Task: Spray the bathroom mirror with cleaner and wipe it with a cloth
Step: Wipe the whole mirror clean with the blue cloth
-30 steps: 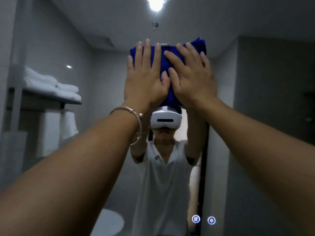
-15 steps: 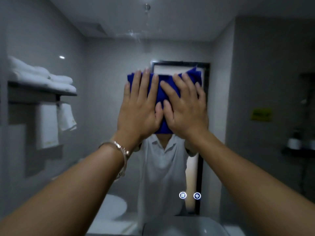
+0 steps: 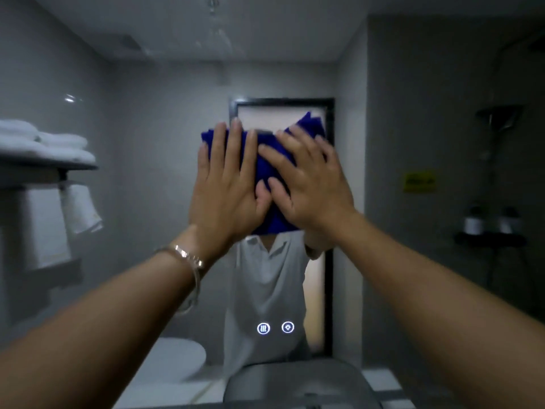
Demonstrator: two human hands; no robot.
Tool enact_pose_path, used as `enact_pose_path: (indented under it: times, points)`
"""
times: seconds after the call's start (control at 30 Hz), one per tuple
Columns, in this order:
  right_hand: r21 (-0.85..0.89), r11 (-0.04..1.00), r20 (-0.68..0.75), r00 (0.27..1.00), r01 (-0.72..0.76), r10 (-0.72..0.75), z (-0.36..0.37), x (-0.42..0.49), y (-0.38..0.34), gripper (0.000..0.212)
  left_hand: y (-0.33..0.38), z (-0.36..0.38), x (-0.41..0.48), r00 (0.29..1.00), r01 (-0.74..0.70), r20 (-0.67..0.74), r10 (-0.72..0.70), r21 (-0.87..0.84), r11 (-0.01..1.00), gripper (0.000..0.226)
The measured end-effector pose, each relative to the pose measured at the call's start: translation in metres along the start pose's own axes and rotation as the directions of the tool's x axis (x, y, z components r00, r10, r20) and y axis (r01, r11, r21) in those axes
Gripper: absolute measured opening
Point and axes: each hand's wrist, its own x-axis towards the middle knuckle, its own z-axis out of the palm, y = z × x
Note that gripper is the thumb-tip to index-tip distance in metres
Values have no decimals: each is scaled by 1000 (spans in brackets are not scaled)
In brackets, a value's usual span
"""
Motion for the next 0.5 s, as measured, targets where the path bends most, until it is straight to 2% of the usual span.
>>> enact_pose_path:
  times: [0.23,0.37,0.5]
  points:
    - [-51,985,1,986,-167,167,-34,19,96,52,76,4,93,1000,15,-22,-15,3,1000,70]
    - [-59,978,-72,978,-203,198,-38,-8,127,51,118,18,95,998,7,-64,-6,11,1000,67]
    - [-60,974,-110,971,-220,213,-39,-31,140,50,142,21,85,1000,14,-21,-14,6,1000,66]
